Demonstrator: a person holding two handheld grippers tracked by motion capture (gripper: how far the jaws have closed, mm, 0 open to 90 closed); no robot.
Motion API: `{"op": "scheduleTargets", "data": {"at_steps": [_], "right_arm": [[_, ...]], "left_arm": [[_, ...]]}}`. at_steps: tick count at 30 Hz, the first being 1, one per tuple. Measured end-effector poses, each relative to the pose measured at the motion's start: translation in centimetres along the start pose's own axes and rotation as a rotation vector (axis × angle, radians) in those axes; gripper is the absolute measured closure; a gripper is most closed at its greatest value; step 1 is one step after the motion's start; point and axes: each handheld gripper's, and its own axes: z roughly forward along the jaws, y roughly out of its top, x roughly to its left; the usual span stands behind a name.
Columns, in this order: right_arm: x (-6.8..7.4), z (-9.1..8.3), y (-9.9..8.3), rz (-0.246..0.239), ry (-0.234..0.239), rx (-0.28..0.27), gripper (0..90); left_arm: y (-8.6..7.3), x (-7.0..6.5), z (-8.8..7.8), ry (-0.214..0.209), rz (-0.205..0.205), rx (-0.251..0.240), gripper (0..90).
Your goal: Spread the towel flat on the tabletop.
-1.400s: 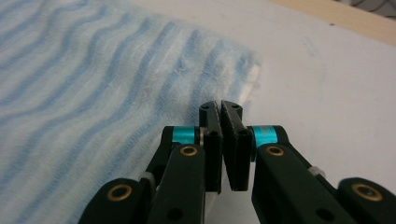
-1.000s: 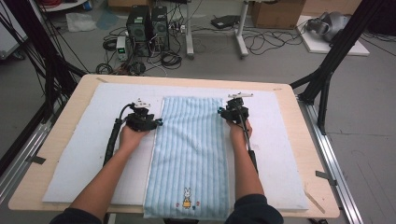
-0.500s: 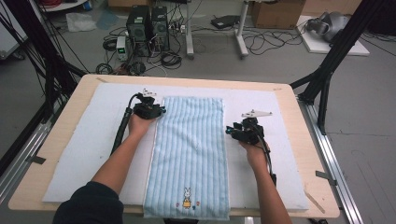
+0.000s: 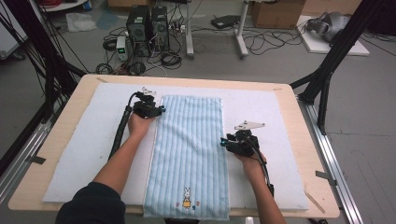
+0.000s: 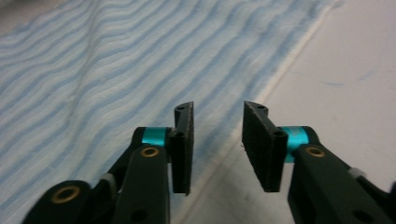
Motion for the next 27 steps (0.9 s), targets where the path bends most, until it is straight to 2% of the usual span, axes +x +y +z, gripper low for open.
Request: {"op": "scheduleTargets", "data": {"at_steps": [2, 5, 7, 9, 10, 11, 17, 19, 24, 27], "right_arm": [[0.6, 0.0, 0.0, -0.018, 0.027, 0.008, 66.6], [1.2, -0.4, -0.2, -0.032, 0.080, -0.003, 66.5], [1.6, -0.8, -0.2, -0.054, 0.082, -0.002, 66.4], [2.0, -1.2, -0.4, -0.063, 0.083, -0.004, 65.6], [2.2, -1.3, -0.6, -0.069, 0.084, -0.006, 65.3], [2.3, -1.5, -0.9, -0.067, 0.095, -0.014, 65.1], [2.3, -2.3, -1.9, -0.022, 0.160, -0.030, 68.9], [2.7, -2.4, -2.0, -0.044, 0.178, -0.028, 70.5], [4.0, -1.9, -2.1, -0.088, 0.218, -0.004, 71.0], [4.6, -1.4, -2.1, -0.095, 0.226, 0.011, 70.6]], "left_arm": [[-0.3, 0.0, -0.8, -0.031, 0.001, -0.018, 53.1], [-1.2, 0.0, -2.0, -0.080, -0.026, -0.028, 52.5], [-1.8, -0.1, -2.9, -0.099, -0.021, -0.039, 52.9], [-2.5, -0.4, -4.0, -0.128, -0.005, -0.065, 57.2], [-3.0, -0.6, -4.6, -0.155, 0.031, -0.065, 64.7], [-3.2, -0.7, -4.9, -0.168, 0.038, -0.067, 72.0], [-4.9, -1.7, -7.9, -0.263, 0.054, -0.074, 74.7], [-5.5, -2.2, -8.9, -0.298, 0.061, -0.083, 75.5], [-6.8, -3.6, -10.0, -0.360, 0.094, -0.050, 75.9], [-7.6, -4.4, -10.0, -0.366, 0.115, -0.006, 75.9]]}}
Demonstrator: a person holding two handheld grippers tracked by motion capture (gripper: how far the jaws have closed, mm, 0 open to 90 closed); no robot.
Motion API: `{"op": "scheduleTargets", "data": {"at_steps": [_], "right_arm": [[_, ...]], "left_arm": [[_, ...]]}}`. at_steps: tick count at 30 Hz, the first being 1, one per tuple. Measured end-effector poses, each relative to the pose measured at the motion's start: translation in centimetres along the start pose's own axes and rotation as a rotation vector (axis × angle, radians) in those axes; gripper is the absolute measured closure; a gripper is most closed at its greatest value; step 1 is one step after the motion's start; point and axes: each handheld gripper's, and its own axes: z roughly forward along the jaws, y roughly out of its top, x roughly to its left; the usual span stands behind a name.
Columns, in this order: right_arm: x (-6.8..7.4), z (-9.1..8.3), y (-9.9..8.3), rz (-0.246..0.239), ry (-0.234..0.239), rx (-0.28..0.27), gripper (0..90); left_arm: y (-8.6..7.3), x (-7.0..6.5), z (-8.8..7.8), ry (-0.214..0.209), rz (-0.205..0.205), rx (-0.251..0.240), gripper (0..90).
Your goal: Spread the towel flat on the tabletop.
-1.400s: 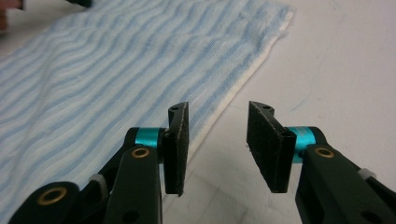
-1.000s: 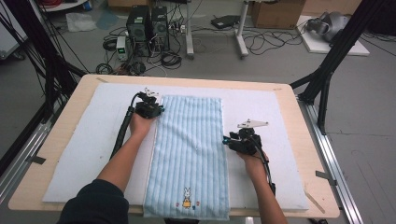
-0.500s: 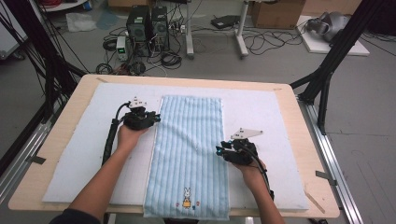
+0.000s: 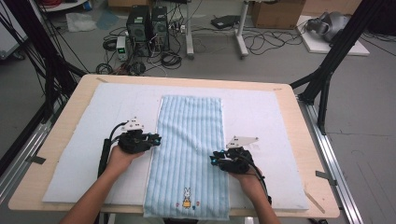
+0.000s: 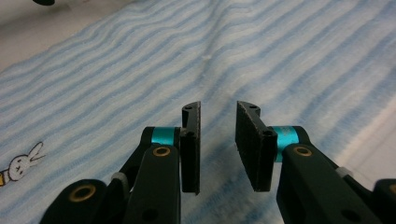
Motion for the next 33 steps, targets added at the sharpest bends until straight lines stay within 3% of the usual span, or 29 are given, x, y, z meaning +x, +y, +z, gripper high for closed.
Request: {"op": "scheduleTargets", "data": {"at_steps": [3, 8, 11, 15, 18, 19, 22, 24, 26, 29, 33], "right_arm": [[0.5, 0.6, 0.0, -0.026, 0.009, 0.029, 70.3], [1.1, 1.4, -0.1, -0.052, 0.005, 0.072, 69.8], [1.3, 1.2, -0.3, -0.060, 0.031, 0.081, 69.6], [1.7, 0.9, -0.4, -0.095, 0.066, 0.100, 65.6], [1.6, 0.7, -0.4, -0.075, 0.074, 0.080, 58.3], [1.2, 0.2, -0.3, -0.048, 0.069, 0.035, 57.2], [0.2, -1.0, -0.1, 0.014, -0.006, -0.052, 57.4], [-0.5, -1.4, -0.4, 0.047, -0.062, -0.062, 57.3], [-0.9, -1.6, -0.6, 0.067, -0.116, -0.054, 59.1], [-1.0, -1.3, -0.6, 0.029, -0.187, -0.028, 65.4], [-1.0, -0.1, -0.5, -0.013, -0.230, 0.038, 74.0]], "left_arm": [[-0.9, -0.5, 0.4, 0.046, 0.012, 0.073, 75.9], [-1.5, -0.9, -0.3, 0.074, 0.019, 0.052, 80.2], [-1.8, -1.2, -0.7, 0.081, 0.032, 0.055, 86.9], [-2.3, -1.6, -1.3, 0.071, 0.069, 0.062, 89.2], [-2.6, -1.6, -1.8, 0.063, 0.068, 0.060, 89.2], [-2.6, -1.6, -1.9, 0.063, 0.065, 0.055, 89.2], [-2.7, -1.4, -2.3, 0.072, 0.033, 0.008, 83.1], [-2.6, -1.1, -2.5, 0.087, 0.019, -0.022, 75.1], [-2.4, -1.0, -2.5, 0.067, 0.007, -0.047, 74.6], [-2.1, -1.3, -1.8, 0.029, 0.027, -0.039, 74.6], [-1.9, -1.9, -0.8, 0.058, 0.062, 0.024, 77.0]]}}
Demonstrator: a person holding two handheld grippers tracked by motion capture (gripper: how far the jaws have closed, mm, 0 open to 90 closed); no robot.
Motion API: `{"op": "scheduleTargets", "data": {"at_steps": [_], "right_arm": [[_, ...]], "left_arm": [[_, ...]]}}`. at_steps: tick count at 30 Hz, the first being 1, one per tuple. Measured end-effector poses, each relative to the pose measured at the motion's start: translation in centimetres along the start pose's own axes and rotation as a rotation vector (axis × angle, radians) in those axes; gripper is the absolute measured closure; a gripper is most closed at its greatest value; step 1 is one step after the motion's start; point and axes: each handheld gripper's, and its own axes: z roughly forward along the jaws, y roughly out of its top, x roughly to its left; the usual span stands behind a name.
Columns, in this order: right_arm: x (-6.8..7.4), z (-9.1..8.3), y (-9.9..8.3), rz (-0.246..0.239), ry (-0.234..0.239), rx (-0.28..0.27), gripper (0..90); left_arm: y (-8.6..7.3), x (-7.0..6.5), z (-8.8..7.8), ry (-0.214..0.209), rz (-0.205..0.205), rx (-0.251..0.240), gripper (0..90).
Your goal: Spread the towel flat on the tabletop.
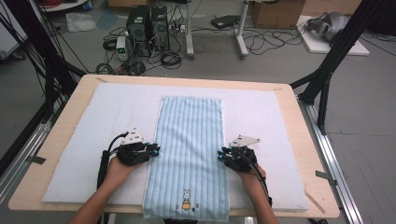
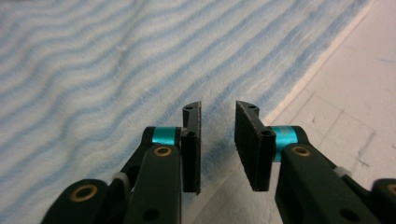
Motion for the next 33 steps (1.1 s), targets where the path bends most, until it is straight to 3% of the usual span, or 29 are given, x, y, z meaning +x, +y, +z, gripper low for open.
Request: {"op": "scheduleTargets", "data": {"at_steps": [2, 5, 8, 10, 12, 14, 16, 20, 21, 23, 26, 28, 30, 33], "right_arm": [[-0.1, 0.3, 0.0, -0.003, -0.022, 0.021, 74.7], [0.0, 0.1, 0.2, -0.016, -0.080, 0.046, 74.6], [0.1, 0.1, 0.2, -0.017, -0.090, 0.048, 73.1], [-0.1, 0.0, 0.1, 0.000, -0.078, 0.030, 64.7], [-0.6, -0.6, -0.2, 0.028, -0.046, -0.020, 57.3], [-1.0, -1.3, -0.4, 0.048, -0.056, -0.060, 49.4], [-1.6, -2.0, -0.6, 0.085, -0.066, -0.098, 40.5], [-2.9, -3.1, -1.0, 0.164, -0.079, -0.161, 26.4], [-3.1, -3.2, -1.1, 0.173, -0.093, -0.164, 23.8], [-3.5, -3.5, -1.2, 0.172, -0.111, -0.160, 21.1], [-3.7, -3.8, -1.2, 0.169, -0.154, -0.148, 17.6], [-3.7, -4.0, -1.2, 0.164, -0.172, -0.155, 15.2], [-3.7, -4.5, -1.2, 0.164, -0.185, -0.171, 12.1], [-3.7, -5.0, -1.3, 0.143, -0.209, -0.185, 11.9]], "left_arm": [[0.0, -0.1, 0.2, 0.025, -0.001, 0.029, 79.9], [0.0, -0.2, 0.2, 0.038, 0.003, 0.031, 81.3], [0.0, -0.1, 0.2, 0.045, -0.003, 0.032, 79.9], [0.0, 0.0, 0.2, 0.047, -0.012, 0.030, 77.3], [0.0, 0.2, 0.1, 0.043, -0.036, 0.021, 72.9], [-0.1, 0.6, -0.2, 0.057, -0.044, -0.002, 64.2], [-0.2, 1.1, -0.7, 0.039, -0.041, -0.070, 59.0], [-0.5, 2.3, -1.6, 0.003, 0.056, -0.245, 46.0], [-0.5, 2.5, -1.7, -0.009, 0.047, -0.265, 45.9], [-0.5, 3.0, -1.9, -0.019, 0.021, -0.274, 44.3], [-0.4, 3.4, -2.0, 0.000, -0.045, -0.273, 26.5], [-0.5, 3.5, -2.1, 0.009, -0.067, -0.278, 22.1], [-0.5, 3.7, -2.3, 0.008, -0.068, -0.280, 17.5], [-0.5, 3.9, -2.5, 0.023, -0.068, -0.291, 17.6]]}}
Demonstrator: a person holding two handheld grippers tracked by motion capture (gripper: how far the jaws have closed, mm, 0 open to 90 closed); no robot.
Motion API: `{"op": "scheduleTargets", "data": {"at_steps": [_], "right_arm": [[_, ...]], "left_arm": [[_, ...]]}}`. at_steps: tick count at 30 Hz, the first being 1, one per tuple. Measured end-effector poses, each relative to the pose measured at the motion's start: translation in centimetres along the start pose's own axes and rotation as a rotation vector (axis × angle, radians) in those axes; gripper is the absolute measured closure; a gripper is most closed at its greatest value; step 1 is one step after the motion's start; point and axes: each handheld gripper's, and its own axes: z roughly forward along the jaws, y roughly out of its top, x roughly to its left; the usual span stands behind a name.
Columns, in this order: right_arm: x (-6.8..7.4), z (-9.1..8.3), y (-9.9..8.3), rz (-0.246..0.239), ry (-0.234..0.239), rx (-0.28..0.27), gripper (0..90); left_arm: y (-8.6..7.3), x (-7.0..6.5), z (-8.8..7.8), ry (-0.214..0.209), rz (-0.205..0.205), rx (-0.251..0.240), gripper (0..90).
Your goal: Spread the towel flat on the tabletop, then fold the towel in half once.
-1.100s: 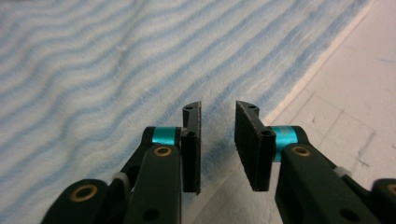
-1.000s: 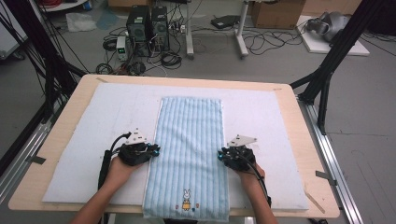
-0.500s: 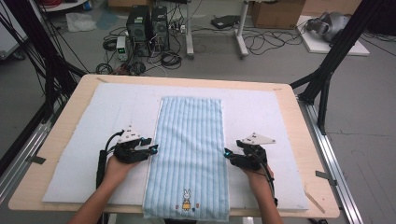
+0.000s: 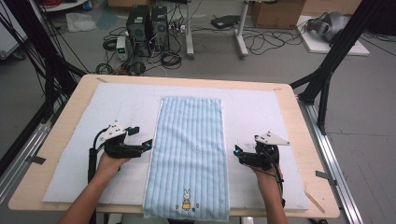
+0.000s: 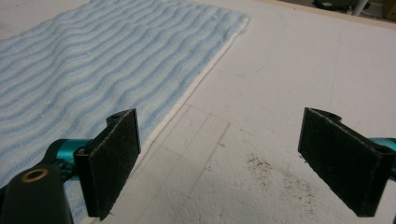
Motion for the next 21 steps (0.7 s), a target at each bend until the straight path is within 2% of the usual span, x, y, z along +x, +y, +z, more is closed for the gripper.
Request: {"op": "scheduleTargets", "data": {"at_steps": [6, 21], "right_arm": [[-0.40, -0.22, -0.07, 0.005, 0.007, -0.009, 11.6], [-0.58, 0.11, -0.18, 0.025, 0.037, 0.009, 11.1]], "left_arm": [[0.00, 0.04, -0.03, 0.009, 0.002, 0.004, 18.1], [0.05, 0.28, -0.37, 0.027, -0.006, 0.004, 18.9]]}}
